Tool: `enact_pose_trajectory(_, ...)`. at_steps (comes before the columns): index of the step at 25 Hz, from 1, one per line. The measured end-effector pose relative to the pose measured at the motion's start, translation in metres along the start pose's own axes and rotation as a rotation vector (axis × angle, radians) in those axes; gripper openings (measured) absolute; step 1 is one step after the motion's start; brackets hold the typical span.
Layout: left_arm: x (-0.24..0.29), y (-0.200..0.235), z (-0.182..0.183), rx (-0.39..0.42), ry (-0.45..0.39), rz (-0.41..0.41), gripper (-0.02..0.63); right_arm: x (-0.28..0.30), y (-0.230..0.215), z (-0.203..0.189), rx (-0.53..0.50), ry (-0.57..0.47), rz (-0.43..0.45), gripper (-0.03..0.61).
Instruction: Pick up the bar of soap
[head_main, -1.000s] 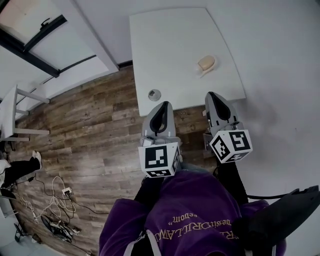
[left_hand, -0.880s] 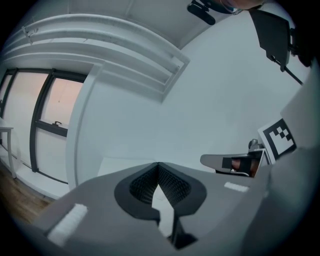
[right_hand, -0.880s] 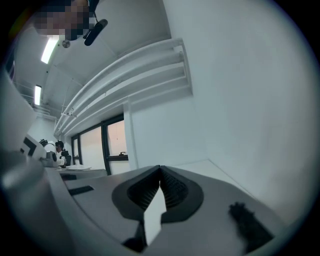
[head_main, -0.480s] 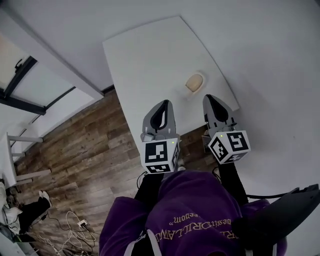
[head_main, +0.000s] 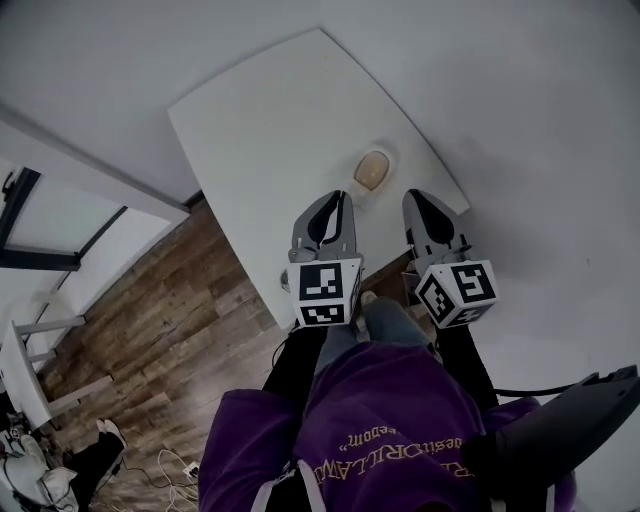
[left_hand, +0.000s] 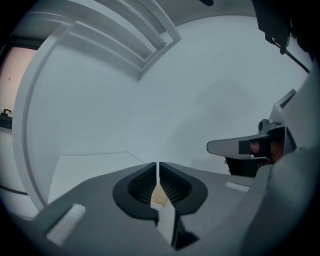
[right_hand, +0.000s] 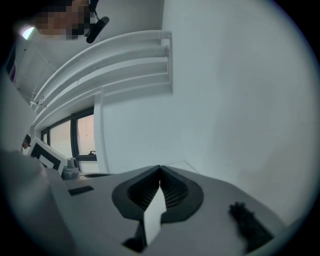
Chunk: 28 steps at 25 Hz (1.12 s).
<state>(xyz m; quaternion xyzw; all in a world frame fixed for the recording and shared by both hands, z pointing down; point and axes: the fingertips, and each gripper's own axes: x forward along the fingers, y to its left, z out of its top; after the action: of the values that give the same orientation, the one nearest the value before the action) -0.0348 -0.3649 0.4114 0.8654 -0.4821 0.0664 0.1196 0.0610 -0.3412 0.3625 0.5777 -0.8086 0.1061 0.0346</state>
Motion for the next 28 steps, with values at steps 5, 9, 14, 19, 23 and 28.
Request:
enact_pose_trajectory(5,0.041,-0.007,-0.016,-0.053,0.052,-0.050,0.095,0.003,-0.023,0.000,0.005,0.010,-0.023,0.011)
enact_pose_trajectory(9,0.072,-0.017,-0.036,-0.078,0.143,-0.149,0.182,0.008,-0.036,0.001,0.020,0.016,-0.040,0.011)
enact_pose_trajectory(14,0.129,-0.018,-0.065,-0.010,0.255,-0.156,0.250,0.026,-0.056,0.006,0.010,0.027,-0.035,0.009)
enact_pose_trajectory(19,0.161,-0.030,-0.113,0.056,0.419,-0.184,0.305,0.028,-0.073,0.000,0.018,0.039,-0.050,0.011)
enact_pose_trajectory(23,0.176,-0.030,-0.139,0.123,0.536,-0.182,0.330,0.029,-0.078,-0.001,0.021,0.049,-0.055,0.009)
enact_pose_trajectory(28,0.184,-0.029,-0.155,0.143,0.600,-0.173,0.330,0.032,-0.082,-0.002,0.019,0.057,-0.053,0.011)
